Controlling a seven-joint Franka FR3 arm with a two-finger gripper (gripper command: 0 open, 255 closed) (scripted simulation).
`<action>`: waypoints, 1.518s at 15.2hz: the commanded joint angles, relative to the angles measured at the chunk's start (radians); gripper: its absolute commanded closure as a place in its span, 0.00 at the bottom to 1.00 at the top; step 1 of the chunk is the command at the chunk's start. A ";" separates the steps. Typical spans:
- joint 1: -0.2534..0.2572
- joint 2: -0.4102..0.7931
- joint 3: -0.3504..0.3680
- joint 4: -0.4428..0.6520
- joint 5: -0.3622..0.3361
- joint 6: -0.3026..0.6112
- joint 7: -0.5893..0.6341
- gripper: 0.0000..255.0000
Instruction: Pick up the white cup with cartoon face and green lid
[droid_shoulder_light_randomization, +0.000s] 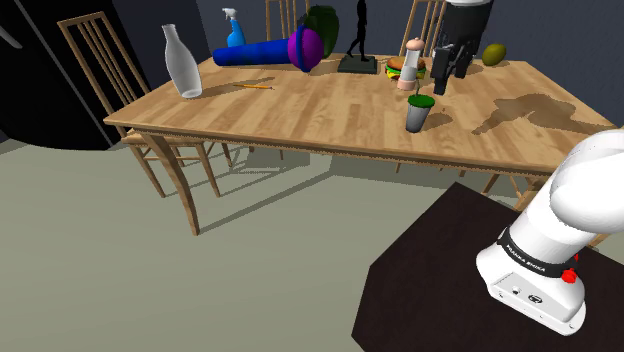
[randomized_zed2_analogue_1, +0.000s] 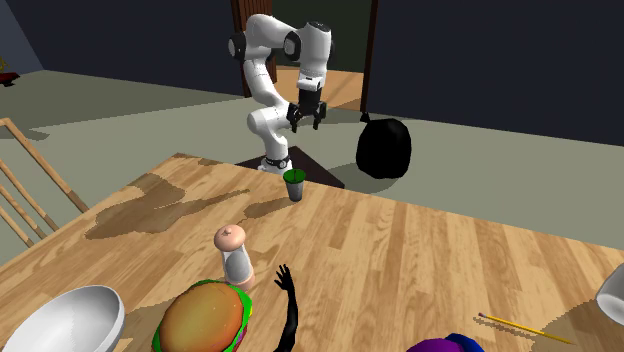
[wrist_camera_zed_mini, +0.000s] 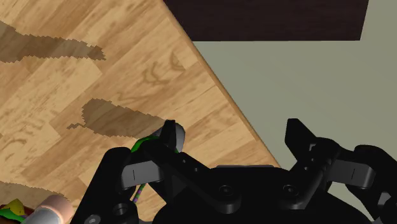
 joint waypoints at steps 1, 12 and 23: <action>0.000 0.000 0.000 0.000 0.000 0.000 0.000 0.00; -0.079 0.267 -0.245 0.028 0.025 0.296 -0.141 0.00; -0.081 0.292 -0.256 -0.056 0.022 0.406 -0.144 1.00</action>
